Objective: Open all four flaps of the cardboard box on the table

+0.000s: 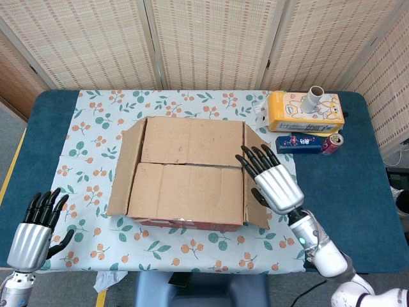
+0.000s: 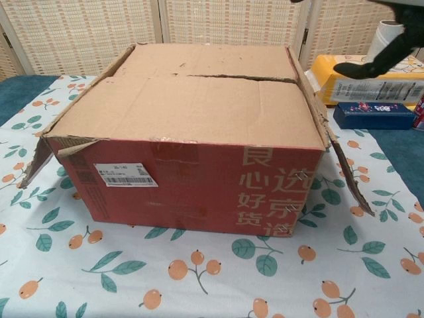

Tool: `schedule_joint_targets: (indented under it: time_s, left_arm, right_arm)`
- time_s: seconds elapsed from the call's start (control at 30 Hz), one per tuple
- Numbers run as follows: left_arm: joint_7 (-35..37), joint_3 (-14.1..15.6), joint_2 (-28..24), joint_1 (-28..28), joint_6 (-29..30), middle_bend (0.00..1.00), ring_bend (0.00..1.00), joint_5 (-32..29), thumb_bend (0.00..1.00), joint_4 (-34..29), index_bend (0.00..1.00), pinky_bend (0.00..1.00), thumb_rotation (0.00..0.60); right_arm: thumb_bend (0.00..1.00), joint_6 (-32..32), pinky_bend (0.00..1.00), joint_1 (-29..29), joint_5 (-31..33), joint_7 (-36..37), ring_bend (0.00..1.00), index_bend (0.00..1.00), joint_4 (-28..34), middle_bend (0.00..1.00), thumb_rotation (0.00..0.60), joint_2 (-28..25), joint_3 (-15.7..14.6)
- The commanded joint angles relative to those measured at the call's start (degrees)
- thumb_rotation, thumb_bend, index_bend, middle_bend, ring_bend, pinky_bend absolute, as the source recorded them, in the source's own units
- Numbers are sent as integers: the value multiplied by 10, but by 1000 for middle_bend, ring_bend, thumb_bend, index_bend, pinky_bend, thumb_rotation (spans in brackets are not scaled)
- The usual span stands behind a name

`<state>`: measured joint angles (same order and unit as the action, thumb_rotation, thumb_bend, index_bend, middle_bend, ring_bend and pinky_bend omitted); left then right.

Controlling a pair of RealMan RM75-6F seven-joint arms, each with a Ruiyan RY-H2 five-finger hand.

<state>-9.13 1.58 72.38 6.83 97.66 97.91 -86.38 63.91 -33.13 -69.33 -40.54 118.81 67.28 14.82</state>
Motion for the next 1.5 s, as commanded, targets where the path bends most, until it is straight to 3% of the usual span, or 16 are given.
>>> schedule_joint_targets:
  time_s: [0.03, 0.33, 0.5, 1.1, 1.5]
  left_arm:
    - [17, -3, -11, 2, -6, 6, 0, -1, 345, -1, 0, 0, 600]
    - [91, -14, -47, -13, 15, 0, 0, -13, 344, -14, 0, 0, 600]
    - [94, -28, -49, -23, 29, 0, 0, -28, 344, -8, 0, 0, 600]
    - [114, -41, -56, -26, 16, 0, 0, -37, 344, -6, 0, 0, 600]
    - [119, -46, -56, -30, 17, 0, 0, -36, 344, -5, 0, 0, 600]
  right_arm:
    - [445, 7, 0, -48, 40, -60, 0, 0, -55, 0, 600, 69, 13]
    - [444, -7, 0, -118, 93, -83, 0, 0, -158, 0, 600, 161, 26]
    - [445, -21, 0, -149, 128, -87, 0, 0, -199, 0, 600, 194, 31]
    - [445, -42, 0, -227, 206, -113, 0, 0, -267, 0, 600, 223, 33]
    - [445, -26, 0, -246, 177, -70, 0, 0, -321, 0, 600, 240, 31]
